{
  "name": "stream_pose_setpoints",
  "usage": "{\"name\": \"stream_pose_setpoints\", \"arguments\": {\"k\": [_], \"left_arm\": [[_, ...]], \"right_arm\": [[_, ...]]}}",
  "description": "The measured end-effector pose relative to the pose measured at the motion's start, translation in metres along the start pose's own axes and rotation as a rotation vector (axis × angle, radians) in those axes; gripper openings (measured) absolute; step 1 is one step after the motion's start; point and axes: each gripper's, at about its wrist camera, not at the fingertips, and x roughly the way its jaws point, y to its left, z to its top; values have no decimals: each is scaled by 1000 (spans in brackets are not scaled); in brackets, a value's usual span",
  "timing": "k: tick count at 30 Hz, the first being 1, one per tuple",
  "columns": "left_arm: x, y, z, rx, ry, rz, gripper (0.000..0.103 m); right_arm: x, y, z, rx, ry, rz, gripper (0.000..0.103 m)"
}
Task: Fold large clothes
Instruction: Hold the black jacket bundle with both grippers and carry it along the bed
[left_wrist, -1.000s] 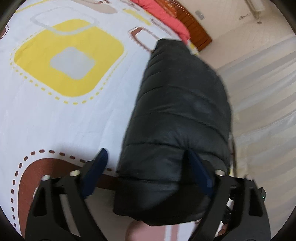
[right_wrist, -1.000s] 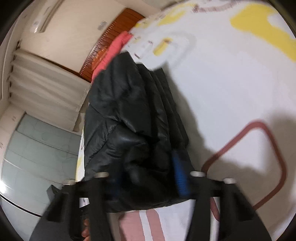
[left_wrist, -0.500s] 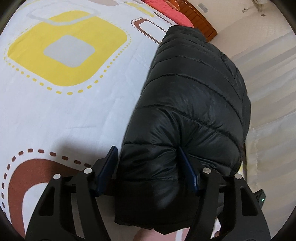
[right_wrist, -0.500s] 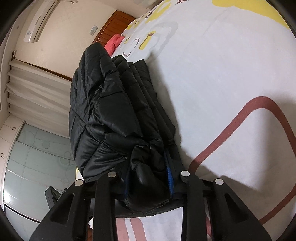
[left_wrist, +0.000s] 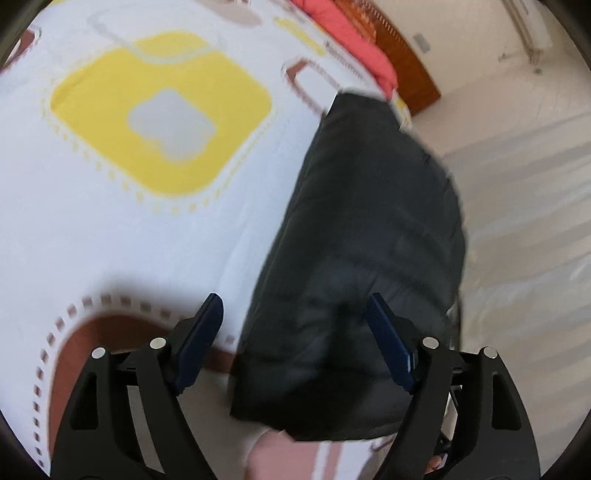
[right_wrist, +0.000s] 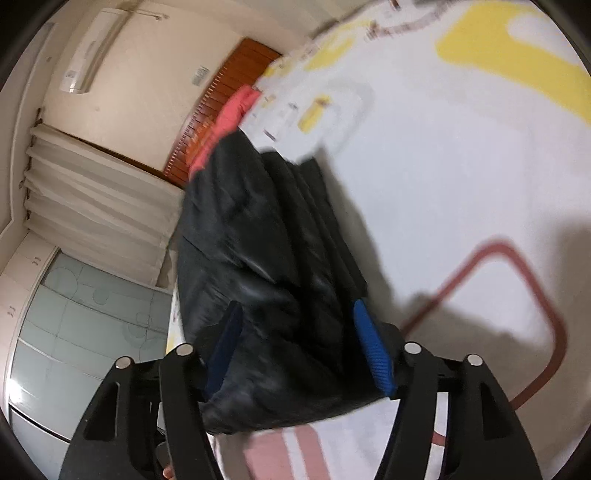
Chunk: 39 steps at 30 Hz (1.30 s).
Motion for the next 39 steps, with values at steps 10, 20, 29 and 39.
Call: {"name": "stream_pose_setpoints", "arguments": {"k": [10, 20, 29, 39], "left_arm": [[42, -48, 76, 20, 3, -41, 92], [103, -51, 86, -17, 55, 7, 100], [128, -49, 78, 20, 80, 33, 101], [144, -52, 72, 86, 89, 117, 101]], "right_arm": [[59, 73, 79, -41, -5, -15, 71], [130, 55, 106, -82, 60, -170, 72], [152, 8, 102, 13, 122, -98, 81], [149, 2, 90, -8, 94, -89, 66]]}}
